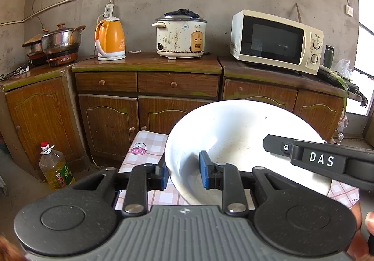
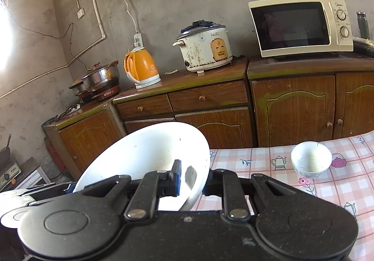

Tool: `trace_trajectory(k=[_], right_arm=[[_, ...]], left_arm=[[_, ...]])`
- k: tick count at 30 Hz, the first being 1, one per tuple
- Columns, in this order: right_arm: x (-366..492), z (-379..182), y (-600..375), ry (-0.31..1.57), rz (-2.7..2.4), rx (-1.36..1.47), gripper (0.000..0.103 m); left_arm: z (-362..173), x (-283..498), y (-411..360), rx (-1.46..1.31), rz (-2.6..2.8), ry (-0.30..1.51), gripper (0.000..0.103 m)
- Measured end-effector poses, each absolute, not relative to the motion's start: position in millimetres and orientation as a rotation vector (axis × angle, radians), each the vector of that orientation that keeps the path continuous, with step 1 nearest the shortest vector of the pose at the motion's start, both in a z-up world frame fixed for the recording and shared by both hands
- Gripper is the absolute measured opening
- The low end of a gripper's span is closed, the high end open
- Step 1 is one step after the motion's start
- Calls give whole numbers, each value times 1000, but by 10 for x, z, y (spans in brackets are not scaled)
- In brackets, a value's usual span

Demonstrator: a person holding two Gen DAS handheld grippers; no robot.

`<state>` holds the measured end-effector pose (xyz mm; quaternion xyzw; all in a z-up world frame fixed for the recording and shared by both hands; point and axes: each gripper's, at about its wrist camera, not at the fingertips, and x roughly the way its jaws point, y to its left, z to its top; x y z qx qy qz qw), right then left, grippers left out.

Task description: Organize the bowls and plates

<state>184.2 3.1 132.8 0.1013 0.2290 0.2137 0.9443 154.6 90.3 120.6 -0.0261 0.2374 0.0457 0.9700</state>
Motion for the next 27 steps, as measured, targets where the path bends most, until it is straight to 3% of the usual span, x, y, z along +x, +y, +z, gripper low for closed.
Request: trace_trajectory(k=[27], right_arm=[[1577, 1200, -113, 478, 438, 219, 22]], left_arm=[[1086, 1332, 804, -57, 84, 496, 26]])
